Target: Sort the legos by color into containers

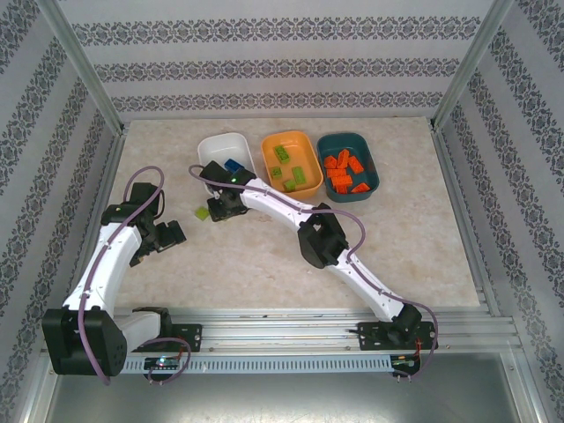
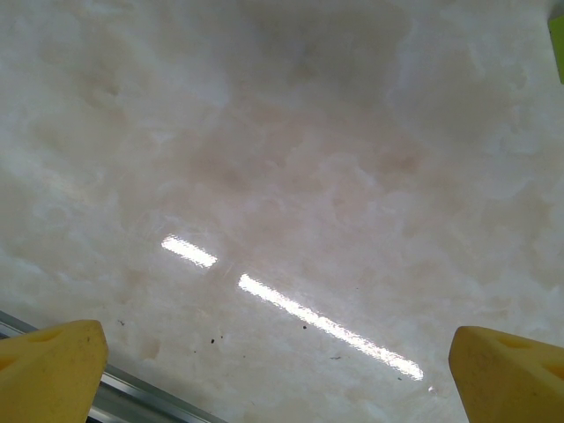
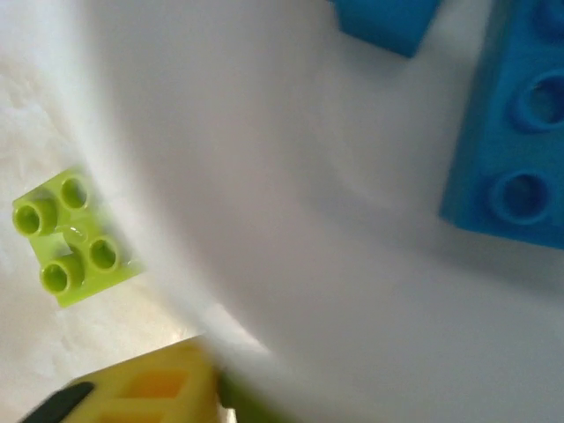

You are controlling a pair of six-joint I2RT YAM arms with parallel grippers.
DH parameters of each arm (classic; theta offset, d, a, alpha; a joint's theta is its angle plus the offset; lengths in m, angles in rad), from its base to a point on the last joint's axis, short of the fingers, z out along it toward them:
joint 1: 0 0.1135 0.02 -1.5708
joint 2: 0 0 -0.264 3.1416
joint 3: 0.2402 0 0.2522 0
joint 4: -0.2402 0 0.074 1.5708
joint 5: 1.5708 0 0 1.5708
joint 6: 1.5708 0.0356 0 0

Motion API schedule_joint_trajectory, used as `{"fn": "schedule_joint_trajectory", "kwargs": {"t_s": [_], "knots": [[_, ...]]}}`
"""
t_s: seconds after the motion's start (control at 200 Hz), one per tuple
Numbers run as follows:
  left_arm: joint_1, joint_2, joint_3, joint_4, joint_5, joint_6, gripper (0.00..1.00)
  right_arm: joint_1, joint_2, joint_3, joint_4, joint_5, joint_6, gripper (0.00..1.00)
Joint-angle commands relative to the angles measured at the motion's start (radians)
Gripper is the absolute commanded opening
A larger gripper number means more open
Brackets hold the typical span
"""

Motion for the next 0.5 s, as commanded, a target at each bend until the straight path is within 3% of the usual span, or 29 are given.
{"fn": "schedule_joint_trajectory", "kwargs": {"t_s": [0.0,0.165,0.35,0.495], "knots": [[-0.007,0.006,0.006,-0.016,-0.006,-0.003,1.0,0.02,-0.054,-0.067,0.007,0.049,-0.026,0.27],[-0.007,0.012,0.014,0.007,0.091,0.053,1.0,0.035,-0.182,-0.24,0.042,0.048,-0.025,0.16],[-0.01,0.055,0.006,0.067,0.233,0.096,1.0,0.04,-0.463,-0.642,0.182,-0.008,0.046,0.15],[-0.021,0.15,0.04,0.107,0.266,0.13,1.0,-0.006,-0.706,-0.918,0.241,-0.044,0.107,0.15]]}}
